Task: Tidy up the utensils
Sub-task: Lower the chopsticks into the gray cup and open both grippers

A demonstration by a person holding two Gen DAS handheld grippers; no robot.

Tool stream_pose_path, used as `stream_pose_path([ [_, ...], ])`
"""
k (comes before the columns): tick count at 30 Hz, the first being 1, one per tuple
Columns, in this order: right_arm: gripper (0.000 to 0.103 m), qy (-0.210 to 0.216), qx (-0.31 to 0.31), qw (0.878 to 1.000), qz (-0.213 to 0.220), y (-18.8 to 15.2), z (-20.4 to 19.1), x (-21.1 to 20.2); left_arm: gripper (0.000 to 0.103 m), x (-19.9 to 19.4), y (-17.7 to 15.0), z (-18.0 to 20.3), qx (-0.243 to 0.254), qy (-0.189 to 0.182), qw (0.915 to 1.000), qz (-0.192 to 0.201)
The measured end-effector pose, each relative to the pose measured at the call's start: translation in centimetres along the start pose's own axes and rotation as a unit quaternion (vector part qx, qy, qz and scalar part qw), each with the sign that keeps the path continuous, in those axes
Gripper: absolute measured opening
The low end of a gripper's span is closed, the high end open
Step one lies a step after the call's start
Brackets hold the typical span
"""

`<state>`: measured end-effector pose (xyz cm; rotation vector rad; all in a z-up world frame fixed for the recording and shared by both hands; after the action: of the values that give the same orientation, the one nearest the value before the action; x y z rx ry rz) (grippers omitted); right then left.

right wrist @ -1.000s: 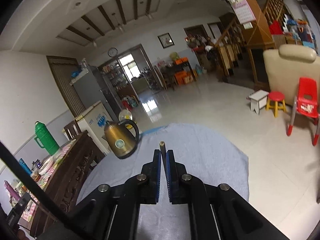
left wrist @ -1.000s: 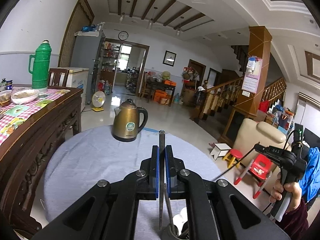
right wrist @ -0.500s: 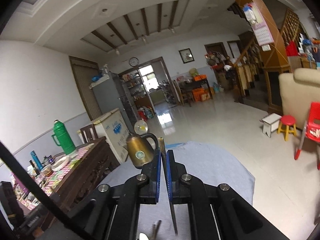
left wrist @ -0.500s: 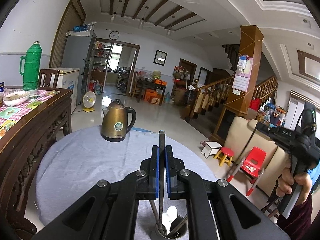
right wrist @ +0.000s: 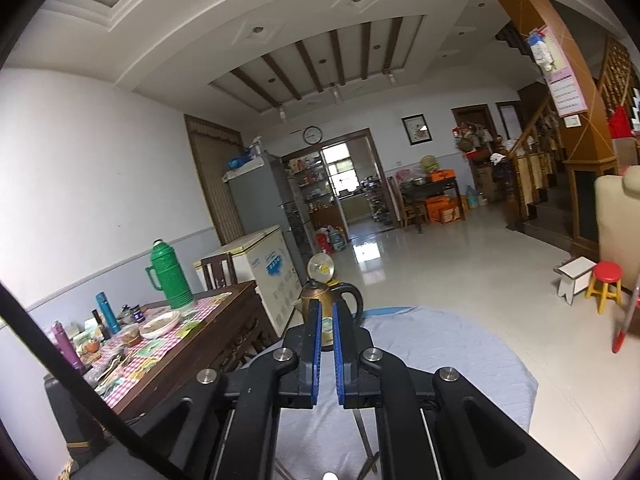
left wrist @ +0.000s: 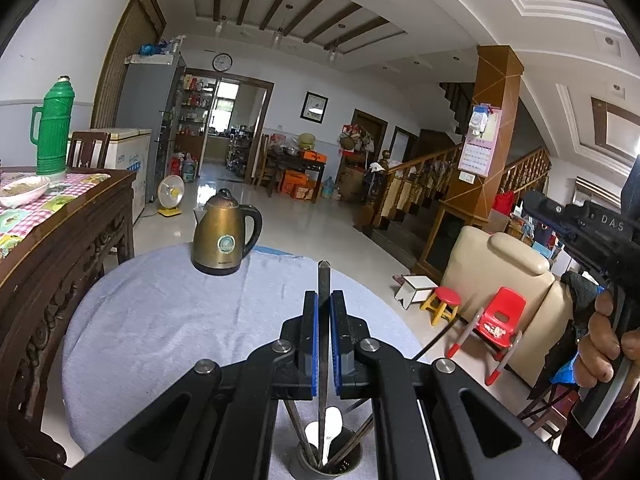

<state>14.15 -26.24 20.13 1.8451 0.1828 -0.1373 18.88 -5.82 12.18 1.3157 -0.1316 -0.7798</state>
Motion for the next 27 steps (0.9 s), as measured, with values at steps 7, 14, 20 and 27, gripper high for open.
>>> stream_pose_path([
  [7,0.006,0.011,-0.017,1.000,-0.018,-1.2,-1.4,1.4,0.006,0.6,-0.7,-0.2,0.000,0.006,0.9999,-0.013],
  [14,0.007,-0.053,0.027,0.993,-0.101,-5.0,4.2,6.1,0.006,1.0,-0.9,-0.9,-0.001,0.017,0.9997,-0.019],
  [20,0.039,-0.038,0.158,0.944,-0.288,-14.9,12.2,11.9,0.006,1.8,-1.1,-1.0,-0.005,0.014,0.9995,-0.028],
  [27,0.041,0.024,0.419,0.808,-0.412,-27.9,20.4,17.3,0.006,2.5,-1.2,-0.2,0.004,0.009,0.9994,-0.033],
])
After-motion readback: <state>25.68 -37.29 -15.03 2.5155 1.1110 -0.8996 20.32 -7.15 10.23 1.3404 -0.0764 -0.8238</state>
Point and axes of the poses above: each gripper's, at about its wrist camera, not at the fingertips, and x roughly the way its jaws point, z to its right, y to its top, the point moved 5 cm from there along x, roughly the way its jaws point, and after that the axes turned 2 degrees about -x, right-handed, at the moved point
